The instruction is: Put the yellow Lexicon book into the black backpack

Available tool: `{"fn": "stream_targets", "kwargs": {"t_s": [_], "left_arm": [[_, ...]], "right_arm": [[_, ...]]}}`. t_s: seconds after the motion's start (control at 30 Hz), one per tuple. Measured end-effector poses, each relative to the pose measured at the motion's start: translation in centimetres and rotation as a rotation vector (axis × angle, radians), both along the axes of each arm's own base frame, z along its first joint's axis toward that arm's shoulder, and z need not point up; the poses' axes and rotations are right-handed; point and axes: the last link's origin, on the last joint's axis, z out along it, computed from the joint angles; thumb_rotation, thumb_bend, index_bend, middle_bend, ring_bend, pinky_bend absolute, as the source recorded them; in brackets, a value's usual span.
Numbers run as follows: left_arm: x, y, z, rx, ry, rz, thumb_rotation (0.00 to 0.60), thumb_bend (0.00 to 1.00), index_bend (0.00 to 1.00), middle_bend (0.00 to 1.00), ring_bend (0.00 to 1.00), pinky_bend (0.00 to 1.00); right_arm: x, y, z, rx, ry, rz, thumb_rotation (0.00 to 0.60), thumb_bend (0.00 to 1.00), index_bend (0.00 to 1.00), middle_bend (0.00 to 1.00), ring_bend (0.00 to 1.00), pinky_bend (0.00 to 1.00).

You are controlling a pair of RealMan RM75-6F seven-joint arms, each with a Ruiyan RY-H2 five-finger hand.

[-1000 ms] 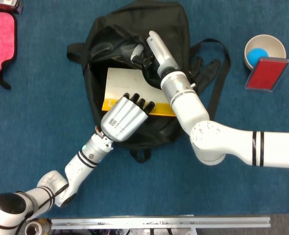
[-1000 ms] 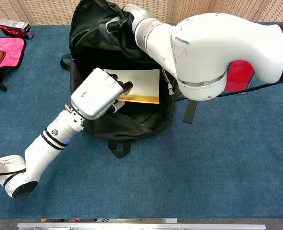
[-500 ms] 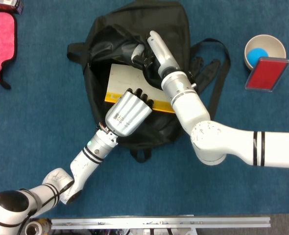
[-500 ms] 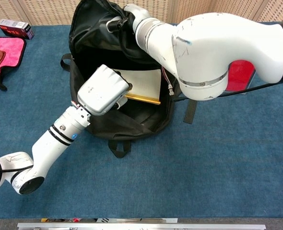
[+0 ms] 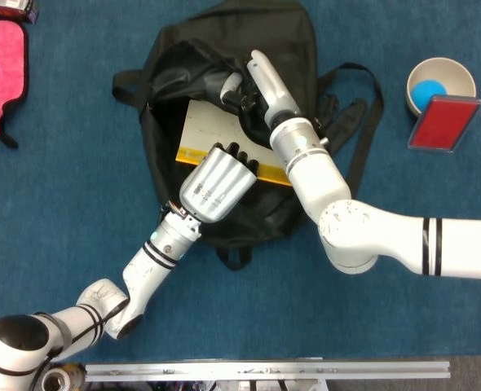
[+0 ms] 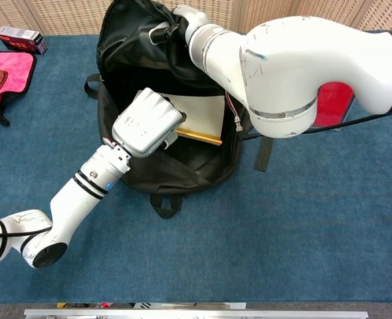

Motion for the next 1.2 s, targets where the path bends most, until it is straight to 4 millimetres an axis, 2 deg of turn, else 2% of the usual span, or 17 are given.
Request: {"fn": "stream_targets", "kwargs": {"t_s": [0.23,0.57,0.87,1.2], "left_arm": [[0.1,-0.4,-0.2,-0.005,0.035,0.053,0.600,0.25,0.60,0.64,0.58,0.87],[-0.2,-1.2,0.8,-0.019,0.059,0.140,0.600,0.25,0.44,0.49,0.45,0.70],[0.0,-2.2,3.0,-0.022,0.081,0.183,0.600,0.24,0.39,0.45,0.44,0.66],[-1.0,-3.4,5.5,-0.006,0.112,0.192,0.600,0.24,0.40,0.45,0.44,0.65]], "right_arm": [[0.0,0.0,0.0,0.002,0.000,-0.002,0.600,1.00,0.63,0.64,0.65,0.87],[-0.3,-0.1,0.0,-0.002,0.000,-0.003,0.600,1.00,0.63,0.64,0.65,0.87],[-0.6,-0.3,0.3,-0.005,0.002,-0.005,0.600,1.00,0.63,0.64,0.65,0.87],[-0.9,-0.1,0.4,0.006,0.009,0.004,0.600,1.00,0.63,0.64,0.65,0.87]]}}
